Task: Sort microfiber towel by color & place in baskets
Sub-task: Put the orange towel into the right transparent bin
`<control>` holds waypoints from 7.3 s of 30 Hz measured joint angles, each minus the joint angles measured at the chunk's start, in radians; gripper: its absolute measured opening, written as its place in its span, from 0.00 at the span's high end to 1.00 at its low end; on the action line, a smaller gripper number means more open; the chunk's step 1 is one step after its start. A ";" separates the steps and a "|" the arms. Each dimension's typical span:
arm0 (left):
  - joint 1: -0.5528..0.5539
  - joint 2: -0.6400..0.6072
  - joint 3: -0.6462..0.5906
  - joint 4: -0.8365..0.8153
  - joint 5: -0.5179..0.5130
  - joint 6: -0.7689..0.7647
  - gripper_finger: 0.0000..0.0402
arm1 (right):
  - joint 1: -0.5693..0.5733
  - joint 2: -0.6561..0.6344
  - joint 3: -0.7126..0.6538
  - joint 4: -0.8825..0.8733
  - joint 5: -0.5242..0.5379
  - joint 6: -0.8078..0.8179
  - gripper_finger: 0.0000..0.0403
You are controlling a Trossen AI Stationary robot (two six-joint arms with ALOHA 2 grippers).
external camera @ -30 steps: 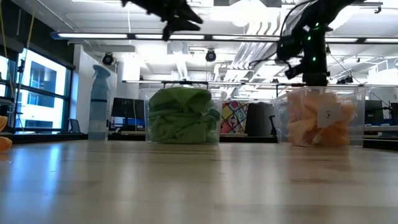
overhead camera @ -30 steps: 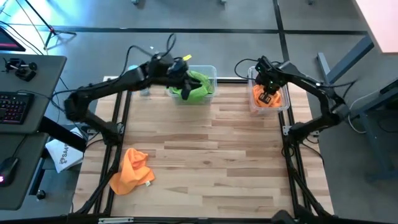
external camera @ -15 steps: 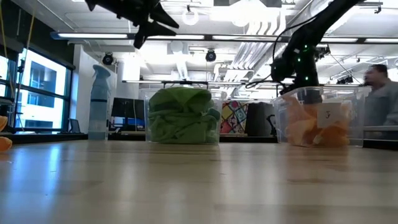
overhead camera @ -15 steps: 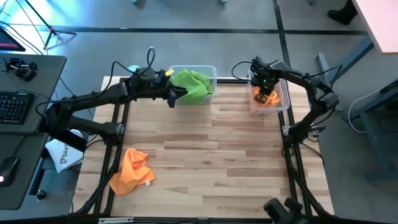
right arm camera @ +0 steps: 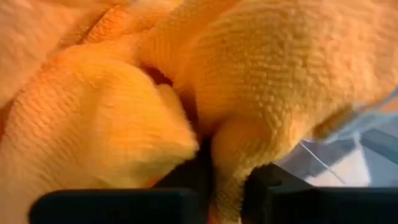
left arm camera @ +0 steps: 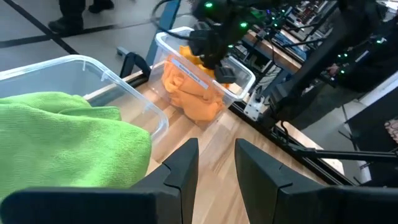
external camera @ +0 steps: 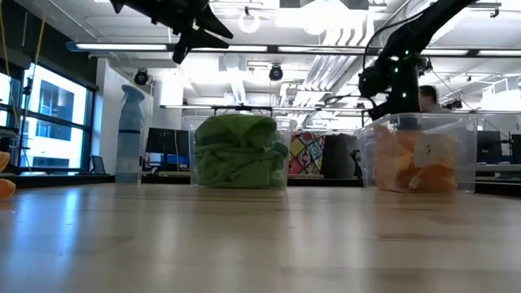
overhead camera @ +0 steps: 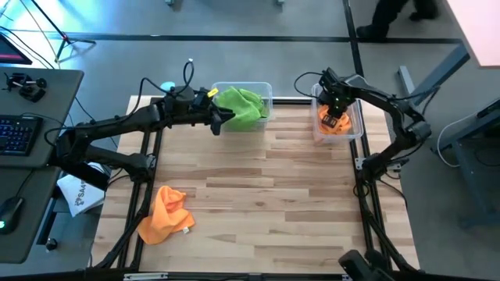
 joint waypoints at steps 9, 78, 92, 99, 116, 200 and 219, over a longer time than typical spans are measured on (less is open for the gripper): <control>0.000 0.000 0.000 0.000 -0.016 -0.002 0.77 | 0.003 -0.192 0.000 -0.052 0.039 0.032 0.69; -1.004 0.160 0.001 -1.197 0.078 -1.631 0.92 | 0.835 -0.553 0.002 0.014 0.079 0.875 0.64; -1.059 0.380 0.001 -1.180 0.189 -1.729 0.70 | 0.835 -0.553 0.002 0.013 0.117 0.873 0.64; -1.060 0.482 0.000 -1.027 0.192 -1.674 0.75 | 0.835 -0.553 0.002 0.011 0.106 0.872 0.64; -0.953 0.428 0.123 -0.839 -0.370 -1.408 1.00 | 0.837 -0.553 0.002 0.018 0.028 0.826 0.64; -0.503 0.446 0.728 -0.397 -0.331 -0.105 1.00 | 1.131 -0.324 0.002 0.864 0.022 0.296 0.64; -0.502 0.446 0.728 -0.379 -0.443 -0.097 0.97 | 1.118 -0.280 0.002 0.822 -0.026 0.270 0.95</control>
